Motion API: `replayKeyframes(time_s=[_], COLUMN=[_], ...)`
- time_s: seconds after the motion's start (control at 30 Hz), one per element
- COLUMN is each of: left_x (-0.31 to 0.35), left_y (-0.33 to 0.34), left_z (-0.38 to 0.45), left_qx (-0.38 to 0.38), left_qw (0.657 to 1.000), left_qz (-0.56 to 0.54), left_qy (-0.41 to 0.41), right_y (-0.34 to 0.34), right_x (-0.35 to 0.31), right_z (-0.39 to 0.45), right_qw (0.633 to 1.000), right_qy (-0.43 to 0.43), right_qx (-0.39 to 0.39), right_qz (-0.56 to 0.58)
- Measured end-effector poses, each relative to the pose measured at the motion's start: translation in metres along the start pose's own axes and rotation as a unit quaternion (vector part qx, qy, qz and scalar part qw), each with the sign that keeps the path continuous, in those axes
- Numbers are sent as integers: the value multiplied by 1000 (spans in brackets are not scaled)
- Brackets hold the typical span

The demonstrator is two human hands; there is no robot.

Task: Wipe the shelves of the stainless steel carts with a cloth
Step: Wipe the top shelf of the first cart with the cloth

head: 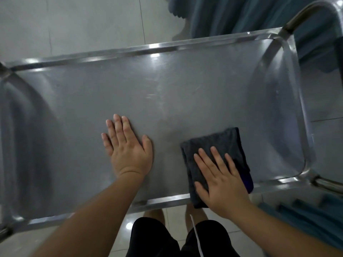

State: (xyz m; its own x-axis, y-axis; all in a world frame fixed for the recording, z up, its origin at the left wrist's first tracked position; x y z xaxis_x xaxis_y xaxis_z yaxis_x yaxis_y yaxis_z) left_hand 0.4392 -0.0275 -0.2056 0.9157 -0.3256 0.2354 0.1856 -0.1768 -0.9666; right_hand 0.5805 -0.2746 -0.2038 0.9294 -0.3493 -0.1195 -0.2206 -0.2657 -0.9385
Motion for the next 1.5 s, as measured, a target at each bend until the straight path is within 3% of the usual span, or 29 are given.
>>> replayKeyframes(time_s=[0.23,0.4,0.5,0.67,0.93,1.07,1.27,1.5], left_x=[1,2,-1,-3,-1,-9,-54,-61], left_y=[2,-1,2,2,-6,-21,-35,-19], left_z=[2,4,5,3,3,8,17,19], left_qx=[-12,-9,-14,-25,-81,-86,-54,-21], left_qw=[1000,1000,1000,999,996,995,974,968], left_qz=[6,-8,-14,-22,-41,-59,42,46], left_qy=[7,2,0,1,-3,13,218,245], right_y=[-52,-108,-119,-102,-17,6,-2,-61], right_x=[-3,-4,-8,-18,-69,-88,-92,-88], right_z=[147,282,314,272,63,7,28,196], right_qw=[999,996,994,993,999,1000,1000,998], right_qy=[-2,60,75,89,17,-14,-20,42], right_qx=[47,62,80,70,45,24,3,35], right_qz=[-5,7,8,13,7,5,1,20])
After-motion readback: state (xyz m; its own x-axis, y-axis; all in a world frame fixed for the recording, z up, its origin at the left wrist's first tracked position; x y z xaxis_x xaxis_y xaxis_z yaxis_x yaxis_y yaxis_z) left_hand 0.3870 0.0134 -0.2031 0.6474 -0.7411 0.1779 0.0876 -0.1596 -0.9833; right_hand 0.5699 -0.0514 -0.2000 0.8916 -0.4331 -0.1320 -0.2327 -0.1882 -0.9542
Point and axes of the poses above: each hand's wrist, its own z-axis towards the middle knuckle, its own y-axis out of the palm, x = y × z, the point moved 7 cm from there along z, towards the middle knuckle, and after that the axes turned 1 degree about -z, right-handed, at the moved point
